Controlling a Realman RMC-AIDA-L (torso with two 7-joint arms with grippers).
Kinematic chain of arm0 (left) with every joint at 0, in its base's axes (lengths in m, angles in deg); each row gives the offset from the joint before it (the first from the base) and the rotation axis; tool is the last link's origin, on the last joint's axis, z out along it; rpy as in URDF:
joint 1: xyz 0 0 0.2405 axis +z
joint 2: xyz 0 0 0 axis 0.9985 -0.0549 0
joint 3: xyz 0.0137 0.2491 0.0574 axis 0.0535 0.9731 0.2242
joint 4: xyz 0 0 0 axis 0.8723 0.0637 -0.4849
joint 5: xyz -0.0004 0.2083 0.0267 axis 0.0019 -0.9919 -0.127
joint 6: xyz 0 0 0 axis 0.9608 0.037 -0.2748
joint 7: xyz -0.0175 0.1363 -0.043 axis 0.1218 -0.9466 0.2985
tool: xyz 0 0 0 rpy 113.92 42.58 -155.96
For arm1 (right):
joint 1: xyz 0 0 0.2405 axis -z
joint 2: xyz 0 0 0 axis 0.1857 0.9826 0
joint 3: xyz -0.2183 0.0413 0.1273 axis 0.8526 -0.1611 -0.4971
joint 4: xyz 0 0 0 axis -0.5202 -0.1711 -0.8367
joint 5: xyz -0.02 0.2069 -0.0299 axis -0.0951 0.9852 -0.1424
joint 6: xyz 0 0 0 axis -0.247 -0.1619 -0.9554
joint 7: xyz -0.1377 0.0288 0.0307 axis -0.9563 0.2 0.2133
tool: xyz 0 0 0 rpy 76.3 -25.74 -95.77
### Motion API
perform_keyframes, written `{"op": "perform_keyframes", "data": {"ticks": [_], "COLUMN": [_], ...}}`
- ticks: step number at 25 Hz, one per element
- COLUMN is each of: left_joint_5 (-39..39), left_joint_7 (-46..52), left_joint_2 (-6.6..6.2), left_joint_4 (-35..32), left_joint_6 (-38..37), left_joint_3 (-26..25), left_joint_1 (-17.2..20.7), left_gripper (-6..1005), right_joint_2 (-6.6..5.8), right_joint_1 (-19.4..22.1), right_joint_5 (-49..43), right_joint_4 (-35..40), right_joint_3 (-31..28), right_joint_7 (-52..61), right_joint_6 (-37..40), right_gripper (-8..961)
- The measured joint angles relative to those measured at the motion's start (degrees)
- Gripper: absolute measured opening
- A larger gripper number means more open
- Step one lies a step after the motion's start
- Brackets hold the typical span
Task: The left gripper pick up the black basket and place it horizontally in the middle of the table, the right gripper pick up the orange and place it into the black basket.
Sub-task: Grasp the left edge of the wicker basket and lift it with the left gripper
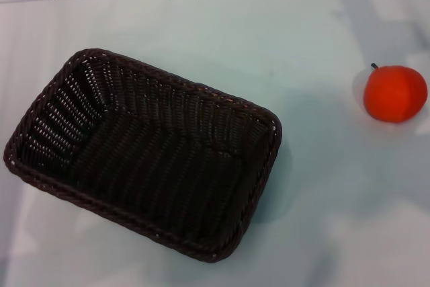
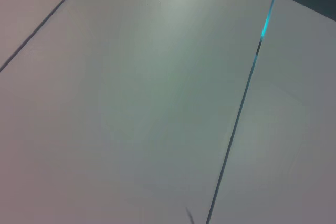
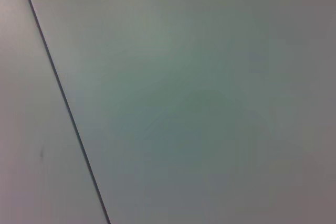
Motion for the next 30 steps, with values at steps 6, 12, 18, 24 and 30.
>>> {"op": "perform_keyframes", "data": {"ticks": [6,12,18,24,30], "left_joint_5": [-0.35,-0.55,-3.92,-17.94,-34.62], "left_joint_7": [0.00,2.16,27.25,56.57,75.93], "left_joint_2": [-0.14,-0.28,-2.43,-6.61,-7.58], "left_joint_4": [-0.27,-1.57,-19.08,-41.14,-58.44], "left_joint_6": [0.00,0.49,6.00,6.94,5.92], "left_joint_3": [0.34,1.81,15.75,21.80,27.29], "left_joint_1": [-0.06,0.21,1.13,1.84,0.37], "left_gripper": [887,887,888,885,884], "right_joint_2": [0.00,-0.06,-0.12,-0.16,-0.23], "right_joint_1": [0.18,0.40,0.48,0.76,0.92], "right_joint_5": [0.00,0.00,0.00,0.00,-0.34], "right_joint_4": [-0.02,-0.02,-0.02,-0.02,-0.02], "right_joint_3": [-0.45,-0.47,-0.46,-0.46,0.05], "right_joint_7": [0.55,1.17,1.40,1.49,1.59], "right_joint_6": [0.00,0.00,-0.44,-1.09,-3.02], "right_gripper": [733,733,732,732,732]}}
